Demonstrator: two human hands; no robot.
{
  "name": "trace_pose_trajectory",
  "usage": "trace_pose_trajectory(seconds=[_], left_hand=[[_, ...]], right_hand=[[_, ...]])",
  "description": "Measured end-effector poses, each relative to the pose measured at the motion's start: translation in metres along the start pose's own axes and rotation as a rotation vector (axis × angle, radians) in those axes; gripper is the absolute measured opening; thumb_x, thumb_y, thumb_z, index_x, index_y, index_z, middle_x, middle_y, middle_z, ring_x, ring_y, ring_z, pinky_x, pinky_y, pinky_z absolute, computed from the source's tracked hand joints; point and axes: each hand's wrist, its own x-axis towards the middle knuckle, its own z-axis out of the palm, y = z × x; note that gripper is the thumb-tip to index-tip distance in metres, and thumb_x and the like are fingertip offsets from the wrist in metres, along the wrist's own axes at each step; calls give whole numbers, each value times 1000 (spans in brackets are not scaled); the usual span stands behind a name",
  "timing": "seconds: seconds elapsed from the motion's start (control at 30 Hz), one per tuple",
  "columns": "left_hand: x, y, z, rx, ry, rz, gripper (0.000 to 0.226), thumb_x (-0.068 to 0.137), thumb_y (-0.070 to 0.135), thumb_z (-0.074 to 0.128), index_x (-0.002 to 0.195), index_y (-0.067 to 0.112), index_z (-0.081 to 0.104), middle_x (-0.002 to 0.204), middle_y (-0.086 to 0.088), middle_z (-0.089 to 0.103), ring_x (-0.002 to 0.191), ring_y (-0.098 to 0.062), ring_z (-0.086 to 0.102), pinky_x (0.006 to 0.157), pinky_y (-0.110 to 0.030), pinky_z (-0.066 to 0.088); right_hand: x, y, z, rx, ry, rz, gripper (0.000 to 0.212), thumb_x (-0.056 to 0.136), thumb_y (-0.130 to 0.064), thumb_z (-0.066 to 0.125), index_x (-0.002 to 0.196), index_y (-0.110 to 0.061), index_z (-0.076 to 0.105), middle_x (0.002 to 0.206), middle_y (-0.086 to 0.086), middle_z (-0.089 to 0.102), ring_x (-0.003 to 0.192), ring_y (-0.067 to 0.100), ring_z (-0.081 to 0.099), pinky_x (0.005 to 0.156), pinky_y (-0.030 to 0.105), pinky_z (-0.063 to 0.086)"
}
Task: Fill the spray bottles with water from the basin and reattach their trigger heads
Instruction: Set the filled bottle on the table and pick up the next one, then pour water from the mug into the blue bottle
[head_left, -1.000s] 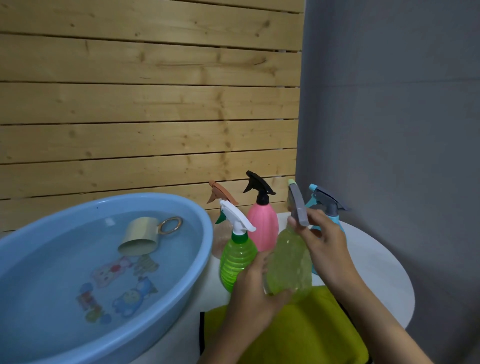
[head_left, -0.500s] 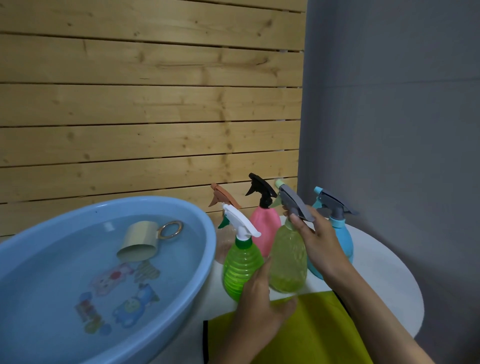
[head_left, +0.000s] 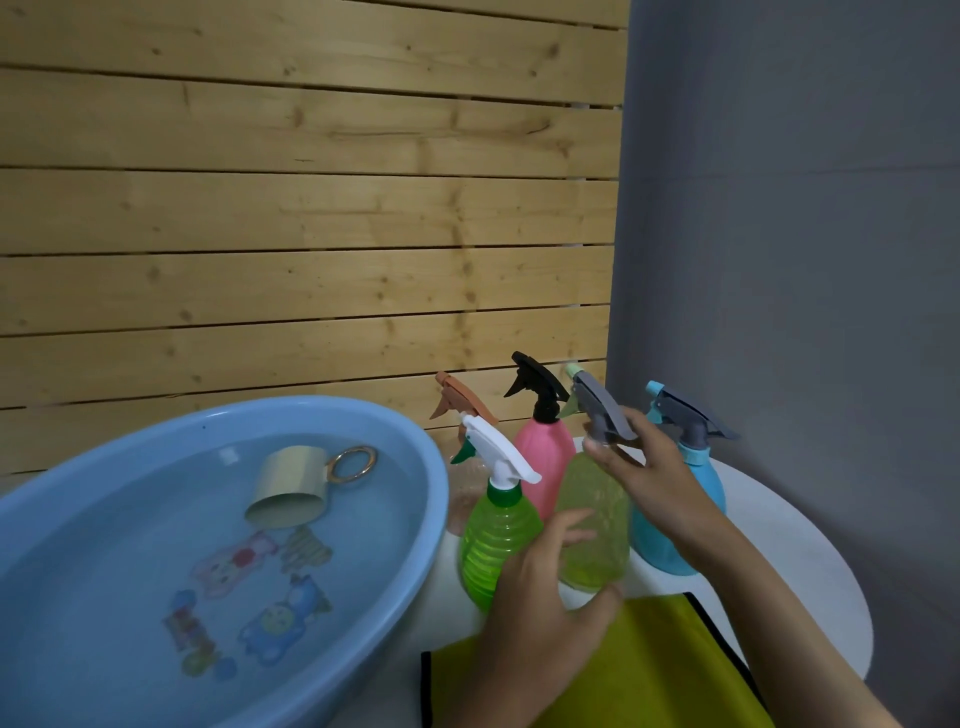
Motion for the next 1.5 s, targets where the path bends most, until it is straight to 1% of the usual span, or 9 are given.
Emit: trace_pose_trajectory(seconds=[0.13, 0.37, 0.43, 0.53, 0.7, 0.9, 1.13, 1.33, 1.5], left_hand=[[0, 12, -3, 130, 19, 128, 55, 81, 28, 64, 132, 39, 48, 127, 25, 53, 118, 11, 45, 100, -16, 40], [0, 21, 0, 337, 21, 273, 72, 84, 29, 58, 143, 52, 25, 150, 27, 27, 140, 11, 10, 111, -11, 17], [0, 22, 1, 376, 42, 301, 74, 84, 30, 58, 144, 53, 21, 153, 27, 20, 142, 8, 5, 111, -12, 12], [0, 20, 2, 445, 83, 340, 79, 83, 30, 61, 145, 52, 18, 156, 22, 12, 144, 3, 0, 115, -26, 12], [4, 19, -1, 565, 166, 372, 81, 83, 29, 63, 149, 42, 18, 161, 5, 7, 148, -14, 2, 114, -42, 27], [10, 22, -8, 651, 271, 355, 79, 83, 29, 64, 150, 36, 23, 159, 3, 15, 148, -17, 7, 114, -43, 24], [8, 44, -25, 542, 282, 259, 81, 82, 55, 55, 148, 48, 9, 155, 18, 20, 145, 0, 4, 111, -16, 0], [0, 74, -48, 226, 227, 236, 114, 53, 74, 70, 144, 53, 5, 148, 37, 15, 137, 14, 10, 114, -29, 27], [-2, 76, -80, 313, 201, 205, 127, 46, 59, 83, 134, 65, -8, 129, 48, 19, 120, 23, 21, 97, -15, 33]], right_hand=[[-2, 7, -4, -75, 67, -61, 37, 90, -3, 51, 114, -32, 52, 107, -24, 53, 102, -8, 50, 87, 10, 37], [-4, 31, -28, -796, 674, -194, 32, 71, 9, 65, 96, -10, 72, 115, 18, 45, 108, 31, 40, 84, 29, 30], [-4, 40, -30, -833, 676, -112, 35, 71, 6, 68, 99, -15, 72, 139, 26, 35, 127, 44, 31, 98, 49, 30], [-2, 56, -31, -794, 561, 2, 39, 77, 3, 68, 108, -21, 72, 149, 29, 25, 137, 45, 23, 102, 57, 28], [1, 70, -32, -701, 349, 133, 44, 91, -3, 51, 131, -22, 57, 129, 20, 45, 118, 39, 45, 95, 52, 39], [-6, 48, -33, -784, 567, -74, 38, 85, 1, 62, 117, -18, 65, 117, 23, 48, 107, 43, 48, 84, 54, 44], [-18, -30, -31, -612, 749, -366, 19, 89, -22, 49, 105, -20, 59, 107, 8, 40, 98, 31, 43, 81, 44, 39], [-34, -84, -4, -352, 520, -485, 19, 93, -25, 46, 99, -35, 61, 98, -2, 38, 89, -4, 41, 80, 3, 29], [-44, -110, 21, -73, 124, -368, 21, 97, -33, 50, 106, -41, 67, 104, -6, 53, 101, -4, 50, 83, 3, 35]])
